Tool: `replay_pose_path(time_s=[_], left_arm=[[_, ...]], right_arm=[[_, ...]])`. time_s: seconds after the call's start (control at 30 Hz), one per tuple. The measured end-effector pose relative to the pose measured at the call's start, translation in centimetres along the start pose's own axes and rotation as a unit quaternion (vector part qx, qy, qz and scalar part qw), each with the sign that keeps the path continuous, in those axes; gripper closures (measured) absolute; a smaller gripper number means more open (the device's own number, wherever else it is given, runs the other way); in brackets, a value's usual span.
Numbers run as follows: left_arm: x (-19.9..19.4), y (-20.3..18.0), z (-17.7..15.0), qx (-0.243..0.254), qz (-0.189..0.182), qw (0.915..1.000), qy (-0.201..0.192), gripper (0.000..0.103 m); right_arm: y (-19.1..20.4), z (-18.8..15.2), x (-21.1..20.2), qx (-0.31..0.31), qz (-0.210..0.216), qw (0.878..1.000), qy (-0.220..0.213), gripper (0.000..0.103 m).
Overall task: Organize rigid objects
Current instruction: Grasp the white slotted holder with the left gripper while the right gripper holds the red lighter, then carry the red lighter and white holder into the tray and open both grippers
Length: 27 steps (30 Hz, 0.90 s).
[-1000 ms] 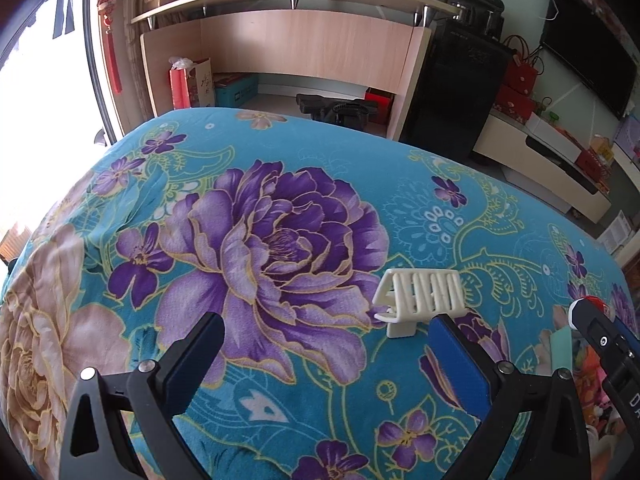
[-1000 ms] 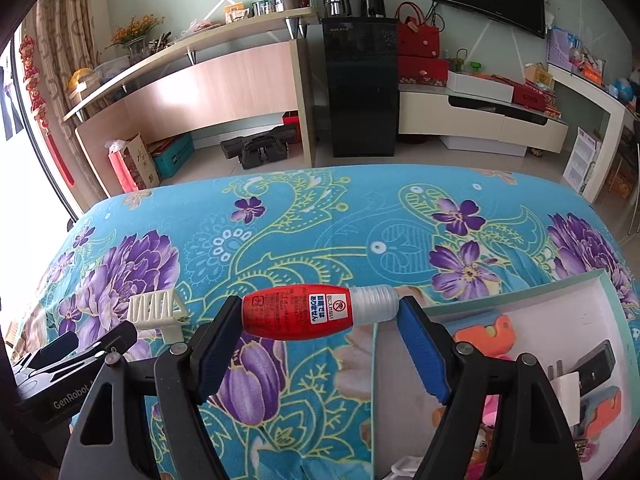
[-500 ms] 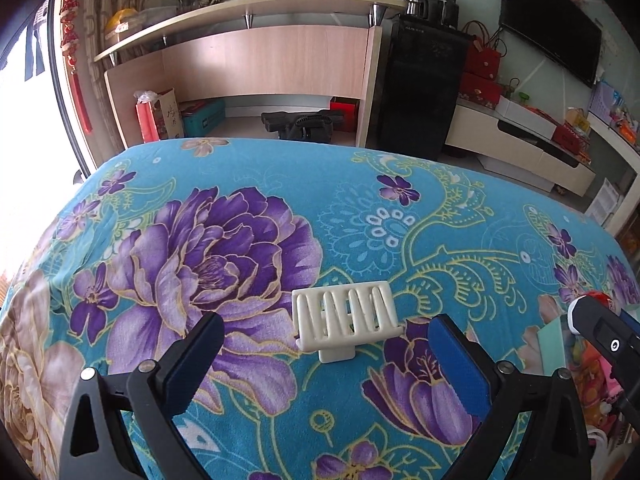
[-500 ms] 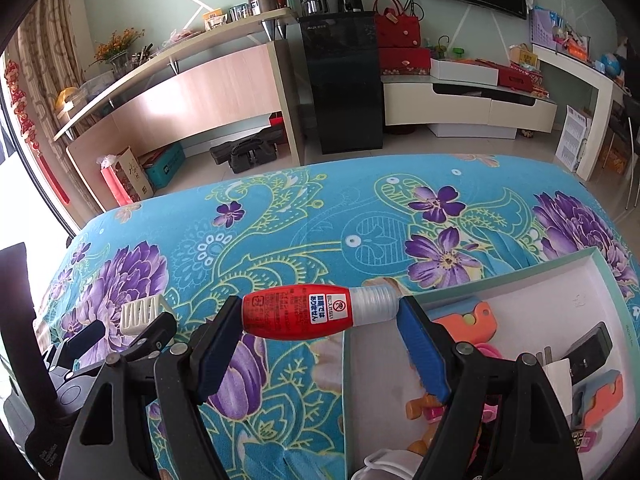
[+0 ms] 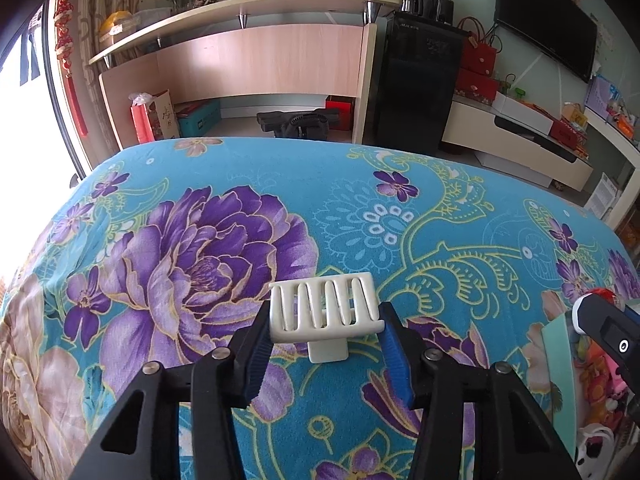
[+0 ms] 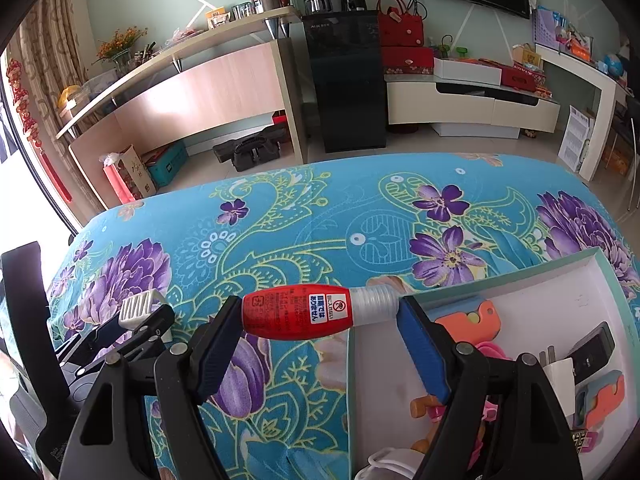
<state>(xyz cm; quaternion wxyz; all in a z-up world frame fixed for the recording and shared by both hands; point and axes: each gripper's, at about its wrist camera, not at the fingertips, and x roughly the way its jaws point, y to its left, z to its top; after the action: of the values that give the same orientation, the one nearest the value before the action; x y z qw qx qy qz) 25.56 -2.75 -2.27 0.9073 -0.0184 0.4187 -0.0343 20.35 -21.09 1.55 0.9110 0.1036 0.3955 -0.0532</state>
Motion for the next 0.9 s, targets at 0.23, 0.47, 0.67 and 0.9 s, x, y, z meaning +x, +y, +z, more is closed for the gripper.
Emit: replay_pose_path(time_s=[0.23, 0.47, 0.67, 0.9], left_arm=[[-1.3, 0.4, 0.2, -0.005, -0.004, 0.9999, -0.011, 0.05], [-4.5, -0.4, 0.4, 0.005, -0.017, 0.9989, -0.044, 0.05], [-7.6, -1.6, 0.5, 0.018, -0.034, 0.9967, -0.072, 0.05], [-10.9, -4.6, 0.0, 0.056, -0.062, 0.9916, -0.099, 0.05]], right_arm=[[-0.2, 0.0, -0.2, 0.002, 0.001, 1.0, 0.0, 0.024], [-0.8, -0.6, -1.5, 0.004, -0.006, 1.0, -0.006, 0.024], [-2.0, -1.4, -3.5, 0.006, -0.022, 1.0, -0.015, 0.024], [-4.5, -2.7, -5.7, 0.025, -0.047, 0.999, -0.008, 0.024]])
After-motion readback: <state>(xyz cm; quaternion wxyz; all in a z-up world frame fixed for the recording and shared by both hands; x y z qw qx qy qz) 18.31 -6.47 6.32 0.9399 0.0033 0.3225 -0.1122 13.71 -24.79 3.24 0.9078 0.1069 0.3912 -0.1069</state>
